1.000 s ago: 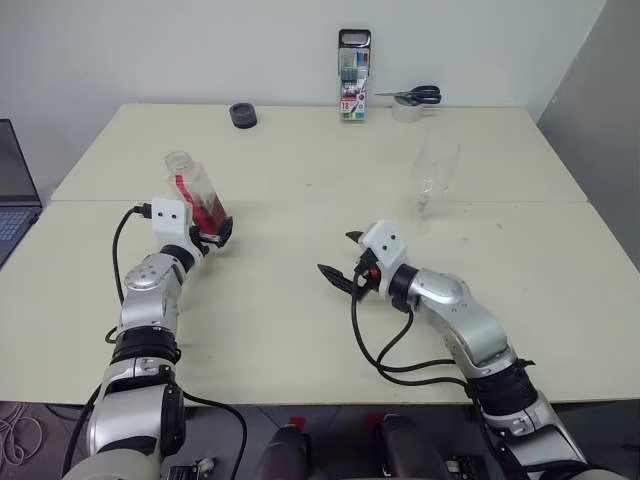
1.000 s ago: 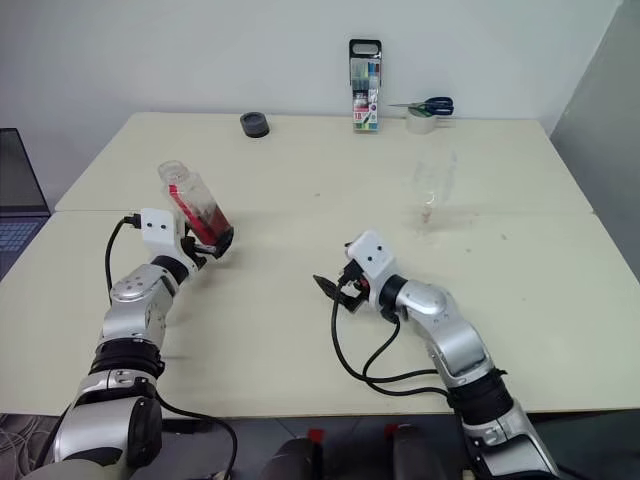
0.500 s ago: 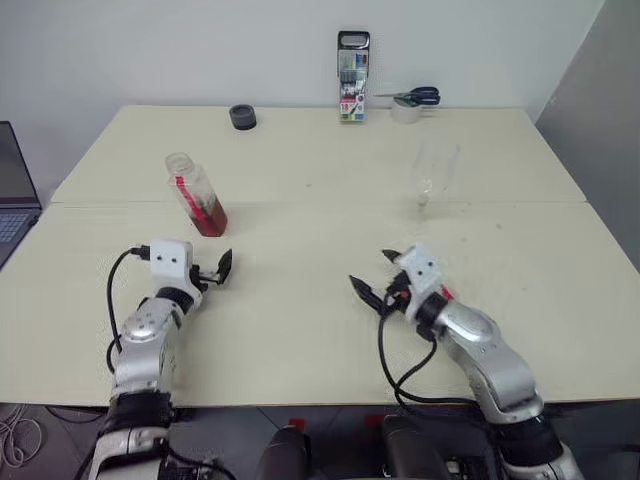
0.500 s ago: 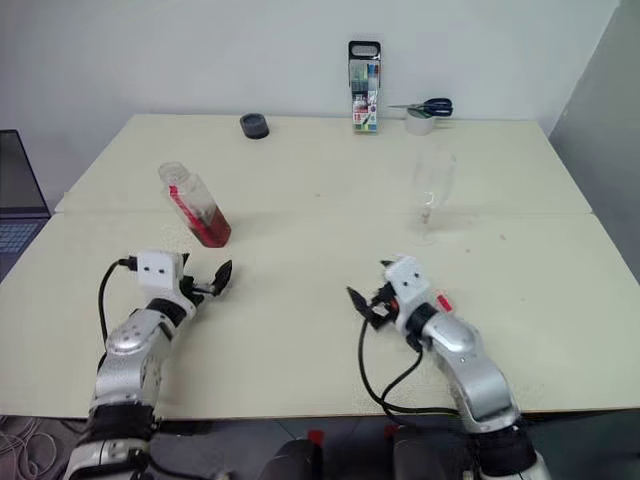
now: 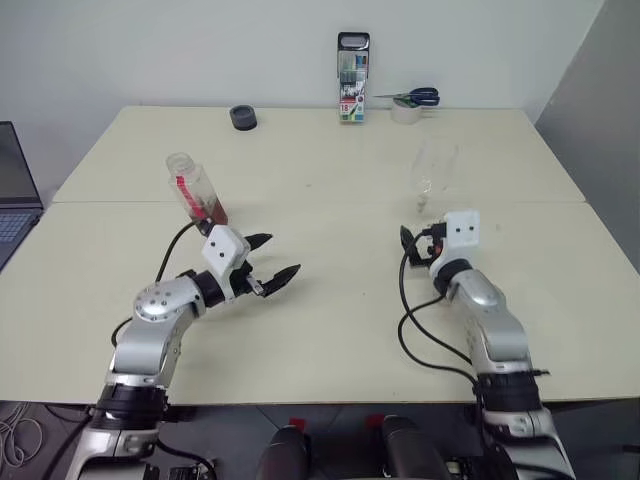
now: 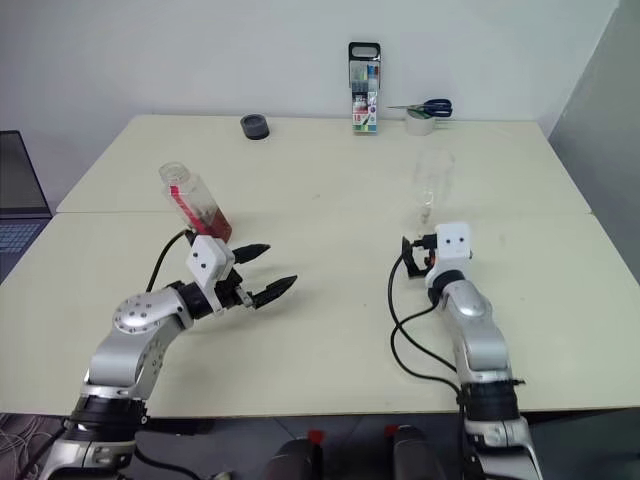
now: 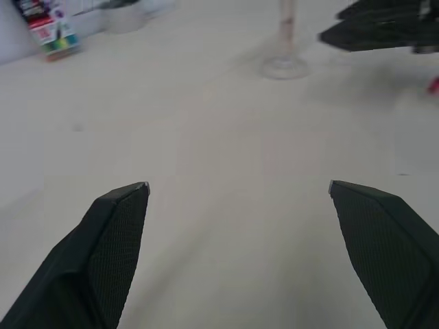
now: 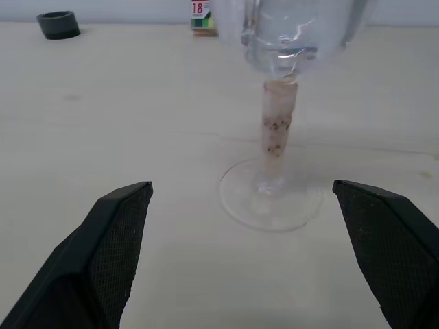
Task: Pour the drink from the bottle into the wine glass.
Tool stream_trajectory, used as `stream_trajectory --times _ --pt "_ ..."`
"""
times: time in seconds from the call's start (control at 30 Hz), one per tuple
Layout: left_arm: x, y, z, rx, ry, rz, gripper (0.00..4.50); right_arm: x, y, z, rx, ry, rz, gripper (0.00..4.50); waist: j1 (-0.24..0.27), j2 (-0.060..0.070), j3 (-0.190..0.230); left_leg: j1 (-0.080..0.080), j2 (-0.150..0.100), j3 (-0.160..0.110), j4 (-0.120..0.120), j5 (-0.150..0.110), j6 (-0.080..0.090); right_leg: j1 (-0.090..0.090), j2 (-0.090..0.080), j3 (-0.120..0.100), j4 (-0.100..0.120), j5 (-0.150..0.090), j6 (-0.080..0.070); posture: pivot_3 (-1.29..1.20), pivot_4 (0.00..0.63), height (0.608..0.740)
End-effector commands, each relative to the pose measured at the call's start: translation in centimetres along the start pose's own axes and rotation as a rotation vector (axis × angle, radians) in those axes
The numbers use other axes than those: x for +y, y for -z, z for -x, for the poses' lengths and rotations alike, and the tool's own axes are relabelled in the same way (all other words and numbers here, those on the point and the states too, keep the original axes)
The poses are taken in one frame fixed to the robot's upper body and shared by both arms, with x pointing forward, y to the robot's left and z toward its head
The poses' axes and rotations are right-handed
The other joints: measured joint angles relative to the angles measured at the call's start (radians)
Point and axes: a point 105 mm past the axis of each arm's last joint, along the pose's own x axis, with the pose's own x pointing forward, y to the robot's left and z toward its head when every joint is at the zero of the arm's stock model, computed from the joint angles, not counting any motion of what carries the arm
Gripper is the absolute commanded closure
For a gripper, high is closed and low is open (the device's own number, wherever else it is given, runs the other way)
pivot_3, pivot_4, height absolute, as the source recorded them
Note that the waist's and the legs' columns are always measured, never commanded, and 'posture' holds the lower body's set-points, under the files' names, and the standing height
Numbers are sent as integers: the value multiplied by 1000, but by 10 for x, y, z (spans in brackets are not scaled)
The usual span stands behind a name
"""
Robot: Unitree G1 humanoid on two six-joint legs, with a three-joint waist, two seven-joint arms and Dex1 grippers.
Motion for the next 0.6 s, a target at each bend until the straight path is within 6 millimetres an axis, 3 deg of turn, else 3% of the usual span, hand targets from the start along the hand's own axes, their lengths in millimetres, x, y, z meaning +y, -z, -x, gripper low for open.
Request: stream_trajectory --times 0.03,0.23,0.47,0.6 --pt "-3 -14 -4 -34 56 -42 15 -8 -11 -13 -53 5 -29 0 -1 0 0 0 0 0 0 0 0 0 0 0 0 0 0 0 150 740" --pt "-5 -20 -8 -55 85 -52 15 -16 -14 -35 -63 8 -55 0 -4 1 0 0 0 0 0 0 0 0 0 1 0 0 0 0 150 740" --pt "-3 -20 -8 -52 90 -56 15 -12 -19 -51 -80 -27 -73 0 -5 1 1 0 0 0 0 0 0 0 0 1 0 0 0 0 150 740" --pt "0 -21 -9 -50 87 -63 0 -7 -18 -56 -78 -47 -72 949 -5 1 1 0 0 0 0 0 0 0 0 1 0 0 0 0 150 740"
